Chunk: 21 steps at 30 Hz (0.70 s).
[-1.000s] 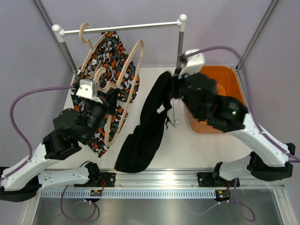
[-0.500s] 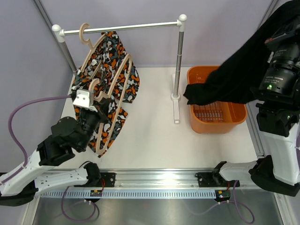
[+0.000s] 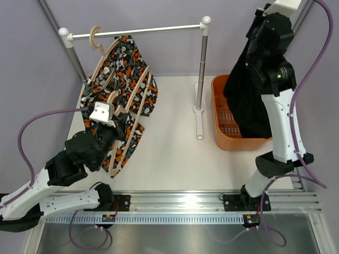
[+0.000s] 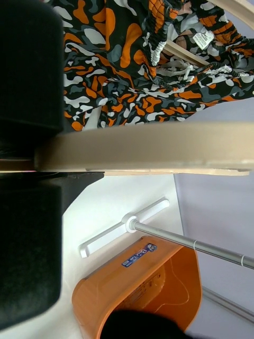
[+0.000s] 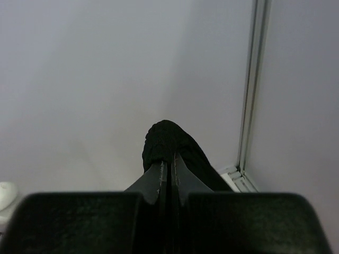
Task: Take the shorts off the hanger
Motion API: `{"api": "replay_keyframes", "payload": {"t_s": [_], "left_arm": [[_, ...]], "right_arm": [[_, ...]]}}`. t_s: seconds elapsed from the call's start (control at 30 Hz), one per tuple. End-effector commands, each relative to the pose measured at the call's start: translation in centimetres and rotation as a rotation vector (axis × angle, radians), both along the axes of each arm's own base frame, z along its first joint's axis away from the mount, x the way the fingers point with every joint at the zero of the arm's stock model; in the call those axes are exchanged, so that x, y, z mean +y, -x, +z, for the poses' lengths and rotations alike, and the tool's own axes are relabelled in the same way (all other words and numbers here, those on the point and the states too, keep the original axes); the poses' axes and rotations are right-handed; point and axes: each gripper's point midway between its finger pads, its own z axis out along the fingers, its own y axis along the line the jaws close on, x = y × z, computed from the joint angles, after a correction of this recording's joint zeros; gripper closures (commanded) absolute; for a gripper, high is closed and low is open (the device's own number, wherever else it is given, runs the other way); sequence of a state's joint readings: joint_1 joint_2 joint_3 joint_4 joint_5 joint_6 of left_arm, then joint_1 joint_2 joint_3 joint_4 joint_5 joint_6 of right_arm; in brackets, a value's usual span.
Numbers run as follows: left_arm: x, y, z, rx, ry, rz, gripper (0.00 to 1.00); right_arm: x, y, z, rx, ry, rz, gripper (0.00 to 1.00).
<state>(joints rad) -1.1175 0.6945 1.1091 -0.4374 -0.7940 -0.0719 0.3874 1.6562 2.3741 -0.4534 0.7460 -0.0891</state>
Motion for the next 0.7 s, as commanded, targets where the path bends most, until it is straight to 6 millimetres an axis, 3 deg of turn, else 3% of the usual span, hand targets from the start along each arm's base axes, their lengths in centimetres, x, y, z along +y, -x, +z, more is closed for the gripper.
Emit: {"api": "replay_keyframes", "payload": {"t_s": [0.0, 0.17, 0.3, 0.33, 0.37, 0.4, 0.43, 0.53, 0.57, 0.63, 0.67], "left_arm": [[-0.2, 0.0, 0.2, -0.009, 0.015, -0.006, 1.00], [-0.6, -0.2, 0.0, -0.007, 0.000, -0.009, 1.00], [-0.9, -0.2, 0.3, -0.006, -0.002, -0.014, 1.00], [-1.0, -0.3, 0.3, -0.004, -0.009, -0.016, 1.00], [-1.1, -0.3, 0.5, -0.004, -0.009, -0.019, 1.00], [-1.1, -0.3, 1.6, -0.012, 0.005, -0.022, 1.00], [-1.8, -0.5, 1.3, 0.005, -0.023, -0.028, 1.00], [-3.5, -1.2, 2.2, 0.037, -0.067, -0.052, 1.00], [-4.0, -1.4, 2.5, 0.047, -0.078, -0.063, 1.00], [-4.5, -1.9, 4.1, 0.067, -0.083, -0.090, 1.00], [-5.8, -2.8, 3.7, 0.096, -0.114, -0.101, 1.00]], "right_arm": [[0.3, 0.5, 0.7, -0.015, -0.148, 0.142, 1.00], [-0.6, 0.3, -2.1, 0.049, -0.196, 0.114, 1.00], [-2.2, 1.2, -7.2, 0.126, -0.261, 0.067, 1.00], [-2.3, 2.0, -10.3, 0.173, -0.281, 0.062, 0.92], [-2.2, 2.2, -11.1, 0.165, -0.299, 0.073, 0.85], [-2.2, 3.1, -14.2, 0.215, -0.301, 0.075, 0.79], [-1.7, 3.4, -15.6, 0.235, -0.327, 0.097, 0.75], [-1.2, 4.9, -20.4, 0.310, -0.376, 0.121, 0.44], [-0.8, 5.2, -21.1, 0.319, -0.389, 0.141, 0.32], [0.1, 6.3, -22.9, 0.348, -0.410, 0.197, 0.24], [0.3, 6.7, -23.1, 0.354, -0.418, 0.214, 0.21]]}}
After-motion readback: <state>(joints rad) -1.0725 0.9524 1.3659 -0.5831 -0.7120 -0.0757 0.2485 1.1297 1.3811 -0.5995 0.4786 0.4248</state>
